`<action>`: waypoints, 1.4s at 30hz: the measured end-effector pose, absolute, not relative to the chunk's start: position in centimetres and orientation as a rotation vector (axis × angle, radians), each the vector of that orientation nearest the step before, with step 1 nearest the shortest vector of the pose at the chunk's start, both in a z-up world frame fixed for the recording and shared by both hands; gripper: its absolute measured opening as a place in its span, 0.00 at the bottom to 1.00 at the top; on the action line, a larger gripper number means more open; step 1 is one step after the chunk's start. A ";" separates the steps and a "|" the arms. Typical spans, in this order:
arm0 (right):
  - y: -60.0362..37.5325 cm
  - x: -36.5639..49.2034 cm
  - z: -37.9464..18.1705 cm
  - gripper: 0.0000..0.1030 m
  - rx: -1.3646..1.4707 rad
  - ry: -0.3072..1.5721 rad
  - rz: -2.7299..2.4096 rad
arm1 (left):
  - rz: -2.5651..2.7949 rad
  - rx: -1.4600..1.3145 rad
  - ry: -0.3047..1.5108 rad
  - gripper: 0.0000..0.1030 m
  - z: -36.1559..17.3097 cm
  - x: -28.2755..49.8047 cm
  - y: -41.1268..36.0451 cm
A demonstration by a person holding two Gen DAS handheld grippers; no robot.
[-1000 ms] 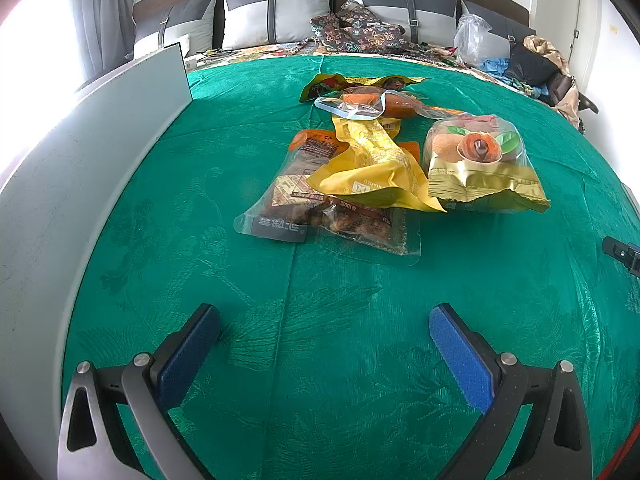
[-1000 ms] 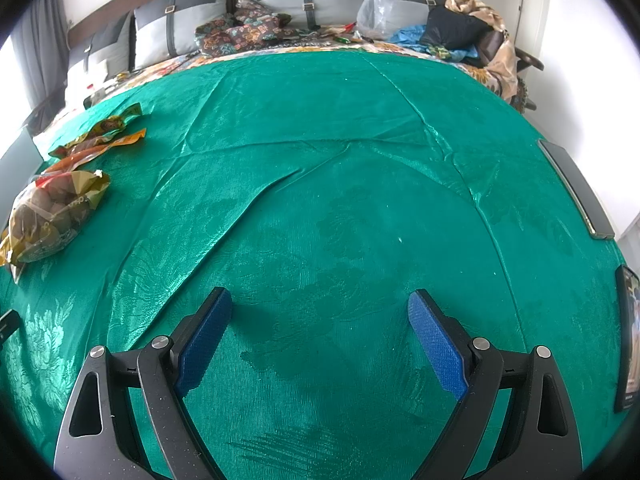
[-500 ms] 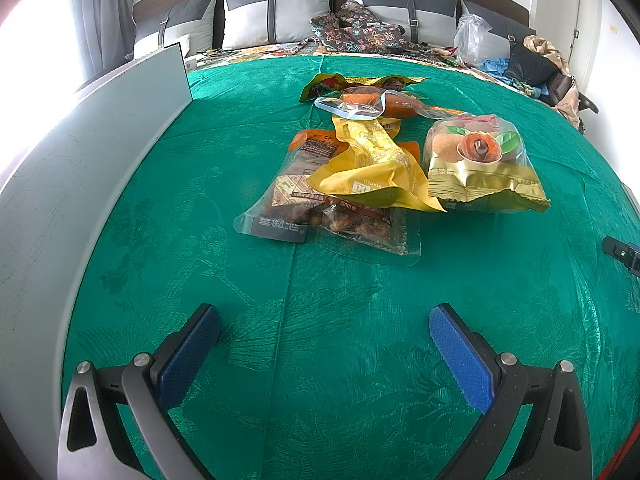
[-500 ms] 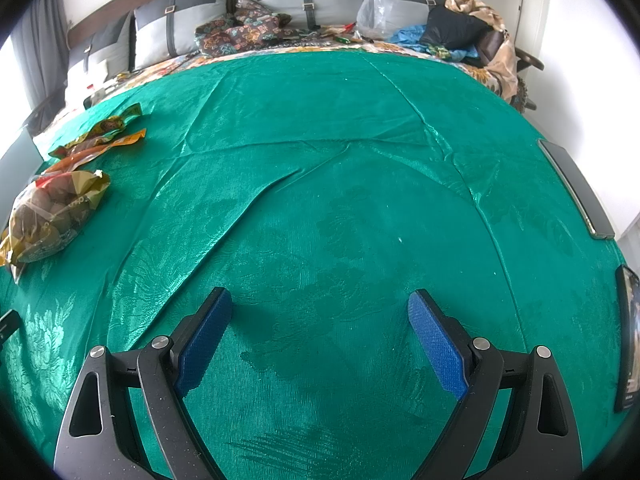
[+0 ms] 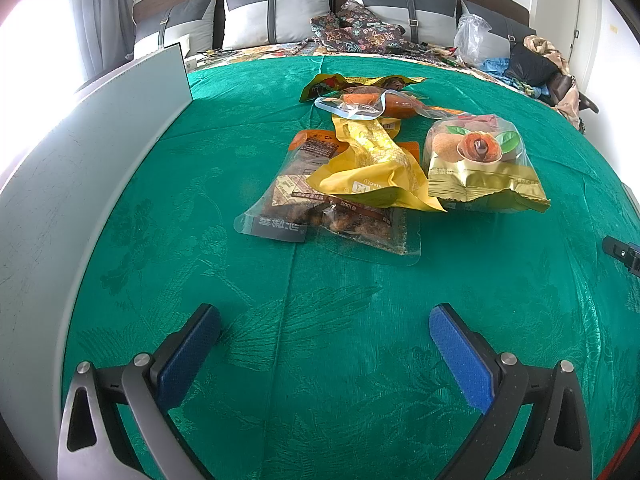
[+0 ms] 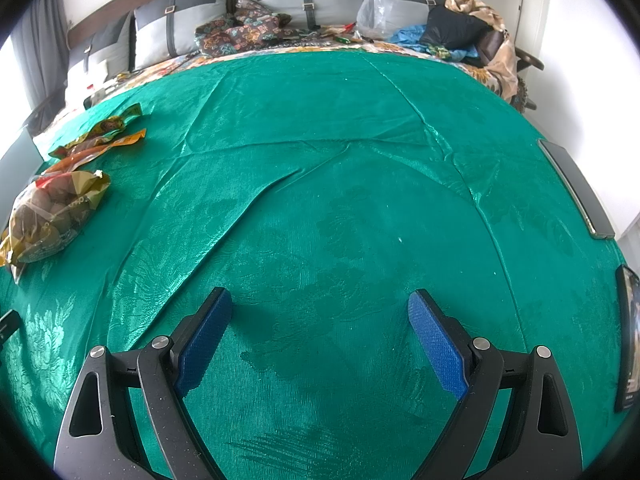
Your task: Organize snacks
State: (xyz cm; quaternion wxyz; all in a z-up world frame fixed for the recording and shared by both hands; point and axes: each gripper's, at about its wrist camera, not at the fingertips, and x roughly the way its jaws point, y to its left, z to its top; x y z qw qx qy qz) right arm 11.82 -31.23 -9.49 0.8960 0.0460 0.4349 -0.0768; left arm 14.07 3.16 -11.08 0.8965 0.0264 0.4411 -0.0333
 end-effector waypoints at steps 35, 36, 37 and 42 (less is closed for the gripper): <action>-31.2 11.8 -9.5 0.90 0.096 0.901 -0.160 | -0.130 -0.006 1.106 0.93 -5.5 26.7 2.4; -31.2 11.8 -9.5 0.90 0.096 0.901 -0.160 | -0.125 -0.011 1.111 0.93 -5.7 26.8 2.4; -31.2 11.8 -9.5 0.90 0.096 0.901 -0.160 | -0.120 -0.014 1.116 0.93 -5.9 27.0 2.4; -31.2 11.9 -9.5 0.90 0.096 0.901 -0.160 | -0.112 -0.003 1.127 0.93 -6.5 27.3 2.3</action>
